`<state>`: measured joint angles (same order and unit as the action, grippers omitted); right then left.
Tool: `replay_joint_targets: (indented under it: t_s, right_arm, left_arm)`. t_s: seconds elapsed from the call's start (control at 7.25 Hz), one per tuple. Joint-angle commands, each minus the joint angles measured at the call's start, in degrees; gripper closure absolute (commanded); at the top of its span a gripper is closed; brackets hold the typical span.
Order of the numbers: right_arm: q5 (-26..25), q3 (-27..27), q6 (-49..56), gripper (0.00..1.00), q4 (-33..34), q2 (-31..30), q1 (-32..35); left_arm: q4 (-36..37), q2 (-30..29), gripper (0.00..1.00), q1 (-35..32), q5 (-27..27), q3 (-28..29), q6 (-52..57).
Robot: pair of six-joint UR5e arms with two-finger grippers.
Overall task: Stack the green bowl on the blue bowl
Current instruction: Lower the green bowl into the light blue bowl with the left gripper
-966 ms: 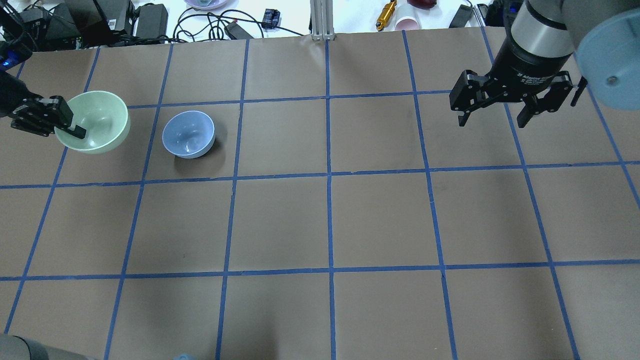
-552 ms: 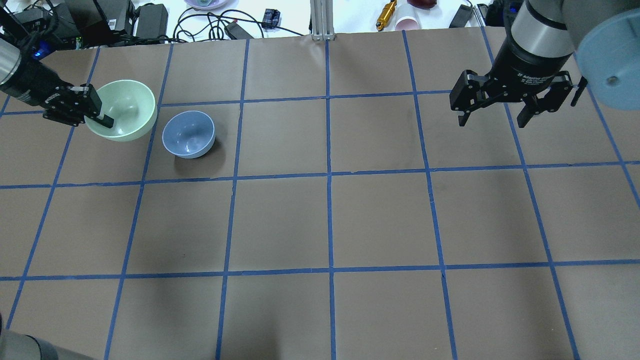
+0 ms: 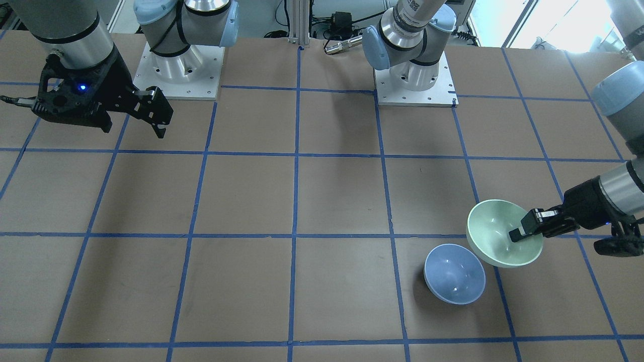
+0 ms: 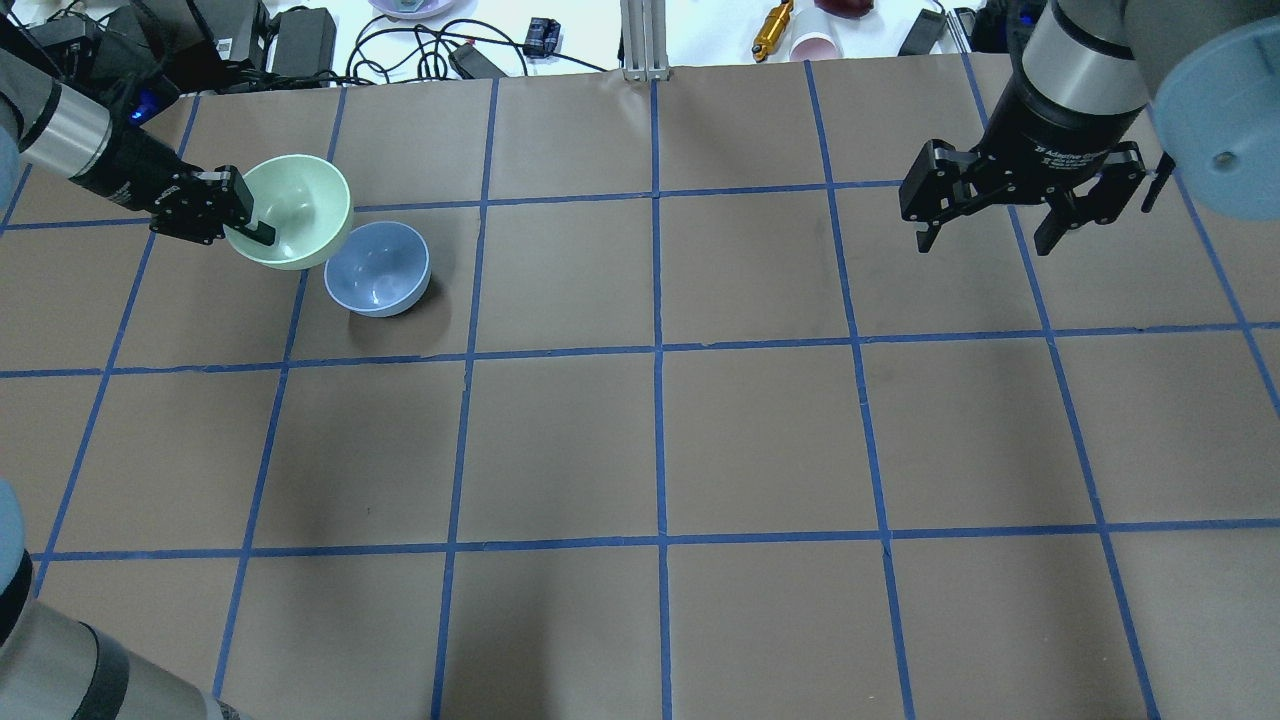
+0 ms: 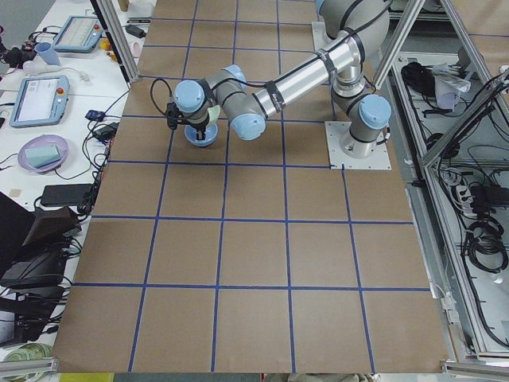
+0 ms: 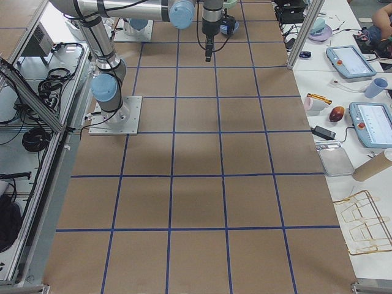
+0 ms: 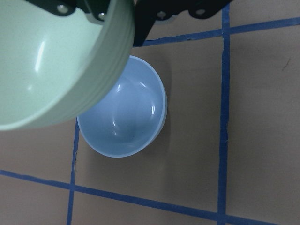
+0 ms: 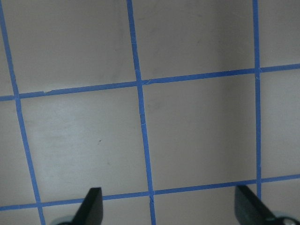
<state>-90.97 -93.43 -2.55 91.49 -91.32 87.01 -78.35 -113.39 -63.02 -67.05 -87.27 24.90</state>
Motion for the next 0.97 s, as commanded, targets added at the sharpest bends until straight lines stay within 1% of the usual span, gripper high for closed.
replay_joint_targets:
  t_s: [0.0, 0.28, 0.55, 0.83]
  right_arm:
    - [0.0, 0.0, 0.0, 0.0, 0.0, 0.0, 0.0]
    - [0.0, 0.0, 0.0, 0.0, 0.0, 0.0, 0.0]
    - [0.0, 0.0, 0.0, 0.0, 0.0, 0.0, 0.0]
    - [0.0, 0.0, 0.0, 0.0, 0.0, 0.0, 0.0]
  left_arm:
    - [3.8, -2.6, 1.0, -0.5, 2.4, -0.1, -0.1]
    - [5.0, -4.6, 1.0, -0.6, 2.4, -0.2, -0.5]
    - [6.0, -5.1, 1.0, -2.3, 2.5, -0.5, -0.8]
    - [6.0, -5.3, 1.0, -2.4, 2.5, -0.8, -0.9]
